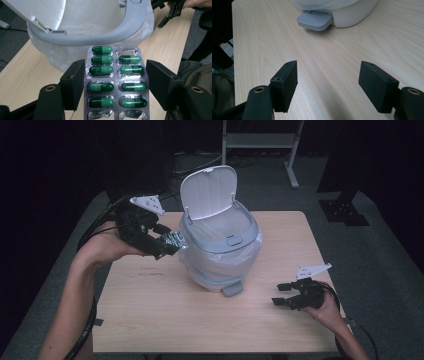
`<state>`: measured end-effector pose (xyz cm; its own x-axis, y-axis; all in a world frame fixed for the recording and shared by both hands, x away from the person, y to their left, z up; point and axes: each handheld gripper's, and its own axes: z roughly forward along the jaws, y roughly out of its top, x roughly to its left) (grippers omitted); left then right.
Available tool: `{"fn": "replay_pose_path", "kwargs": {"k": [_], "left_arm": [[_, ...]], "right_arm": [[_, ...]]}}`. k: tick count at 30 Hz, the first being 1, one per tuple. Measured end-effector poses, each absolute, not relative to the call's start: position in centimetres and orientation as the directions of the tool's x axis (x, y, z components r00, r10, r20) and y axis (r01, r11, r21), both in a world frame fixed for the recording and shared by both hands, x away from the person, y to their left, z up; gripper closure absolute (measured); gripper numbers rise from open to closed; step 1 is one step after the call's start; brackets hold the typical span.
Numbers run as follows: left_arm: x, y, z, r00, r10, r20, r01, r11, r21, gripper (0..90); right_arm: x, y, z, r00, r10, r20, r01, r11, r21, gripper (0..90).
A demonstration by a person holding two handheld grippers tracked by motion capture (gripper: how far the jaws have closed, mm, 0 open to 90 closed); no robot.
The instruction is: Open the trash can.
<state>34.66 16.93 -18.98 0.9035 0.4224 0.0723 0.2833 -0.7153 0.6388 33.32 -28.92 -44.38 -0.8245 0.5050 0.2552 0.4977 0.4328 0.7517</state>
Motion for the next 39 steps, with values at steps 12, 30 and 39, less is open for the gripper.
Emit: {"fn": "replay_pose_path", "kwargs": {"k": [12,30,39], "left_arm": [[35.4,15.6,-17.6,0.915,0.395,0.082,0.259,-0.731,0.631,33.5],[36.3,13.7,-16.2,0.929,0.356,0.099,0.225,-0.758,0.612,33.5],[36.9,12.7,-15.7,0.935,0.34,0.102,0.212,-0.767,0.606,33.5]], "right_arm": [[33.4,-29.0,-44.4,-0.824,0.503,0.259,0.499,0.43,0.752,30.3],[33.6,-28.9,-44.5,-0.825,0.499,0.264,0.502,0.435,0.747,30.4],[33.5,-29.0,-44.5,-0.823,0.501,0.268,0.507,0.432,0.746,30.4]]}}
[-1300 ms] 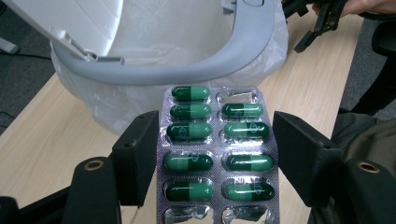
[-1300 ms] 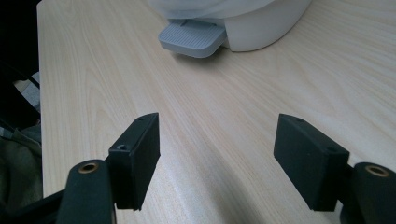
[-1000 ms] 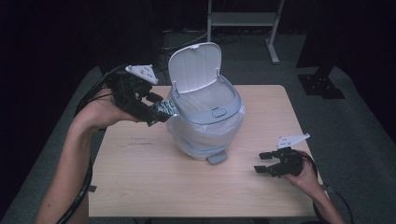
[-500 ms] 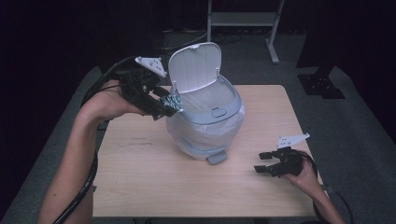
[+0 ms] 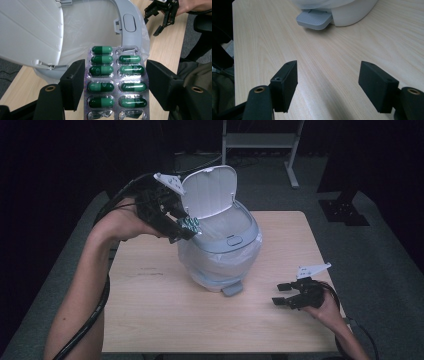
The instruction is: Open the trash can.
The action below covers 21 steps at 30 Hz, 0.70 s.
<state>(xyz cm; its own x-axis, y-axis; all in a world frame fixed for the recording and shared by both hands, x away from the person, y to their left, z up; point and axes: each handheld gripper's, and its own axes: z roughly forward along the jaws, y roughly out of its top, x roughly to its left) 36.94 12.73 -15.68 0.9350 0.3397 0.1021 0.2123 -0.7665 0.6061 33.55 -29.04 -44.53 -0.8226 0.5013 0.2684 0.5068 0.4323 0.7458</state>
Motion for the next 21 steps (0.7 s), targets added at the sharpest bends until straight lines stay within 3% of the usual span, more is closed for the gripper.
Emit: {"fn": "replay_pose_path", "kwargs": {"k": [21], "left_arm": [[38.7,10.0,-14.7,0.948,0.298,0.111,0.18,-0.792,0.583,33.4]], "right_arm": [[33.7,-29.0,-44.7,-0.822,0.497,0.278,0.512,0.43,0.744,30.4]]}}
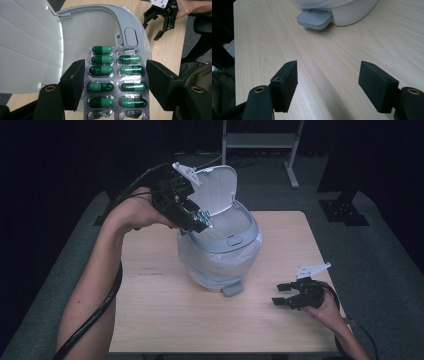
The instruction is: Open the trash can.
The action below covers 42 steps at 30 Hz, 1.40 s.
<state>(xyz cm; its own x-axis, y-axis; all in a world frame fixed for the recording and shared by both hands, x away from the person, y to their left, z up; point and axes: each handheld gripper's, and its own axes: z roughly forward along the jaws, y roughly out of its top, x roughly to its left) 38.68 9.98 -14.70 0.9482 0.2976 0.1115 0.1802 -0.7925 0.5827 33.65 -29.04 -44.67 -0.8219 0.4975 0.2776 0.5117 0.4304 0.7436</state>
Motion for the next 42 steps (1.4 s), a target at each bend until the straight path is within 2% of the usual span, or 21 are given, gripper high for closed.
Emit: {"fn": "replay_pose_path", "kwargs": {"k": [42], "left_arm": [[43.2,6.0,-15.6,0.959,0.268,0.095,0.17,-0.808,0.565,33.5]], "right_arm": [[33.6,-29.4,-44.7,-0.821,0.498,0.28,0.512,0.424,0.747,30.9]]}}
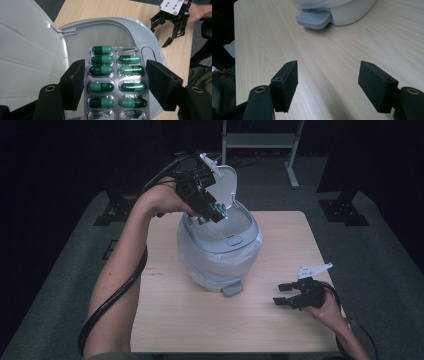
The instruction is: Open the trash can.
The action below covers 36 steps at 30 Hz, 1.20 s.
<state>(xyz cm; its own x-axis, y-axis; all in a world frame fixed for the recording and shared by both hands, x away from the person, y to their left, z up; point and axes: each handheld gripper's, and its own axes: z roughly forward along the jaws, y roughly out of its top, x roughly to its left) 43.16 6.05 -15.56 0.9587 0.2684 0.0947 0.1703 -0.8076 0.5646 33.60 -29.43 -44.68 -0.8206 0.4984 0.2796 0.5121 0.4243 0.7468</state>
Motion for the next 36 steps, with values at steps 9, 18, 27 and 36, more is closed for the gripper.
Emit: {"fn": "replay_pose_path", "kwargs": {"k": [9,18,27,36], "left_arm": [[44.0,5.6,-16.0,0.958,0.271,0.089,0.175,-0.805,0.567,33.4],[44.7,5.3,-16.7,0.955,0.284,0.087,0.19,-0.808,0.558,33.4],[45.1,5.0,-16.8,0.949,0.297,0.101,0.194,-0.81,0.553,33.4],[45.5,4.9,-17.1,0.939,0.323,0.114,0.209,-0.803,0.558,29.9]], "right_arm": [[33.6,-29.4,-44.7,-0.823,0.496,0.278,0.51,0.426,0.748,30.9],[33.6,-29.4,-44.7,-0.822,0.496,0.281,0.511,0.424,0.747,30.9],[33.6,-29.5,-44.6,-0.823,0.495,0.28,0.51,0.424,0.749,31.0],[33.6,-29.5,-44.7,-0.822,0.494,0.282,0.51,0.422,0.749,31.3]]}}
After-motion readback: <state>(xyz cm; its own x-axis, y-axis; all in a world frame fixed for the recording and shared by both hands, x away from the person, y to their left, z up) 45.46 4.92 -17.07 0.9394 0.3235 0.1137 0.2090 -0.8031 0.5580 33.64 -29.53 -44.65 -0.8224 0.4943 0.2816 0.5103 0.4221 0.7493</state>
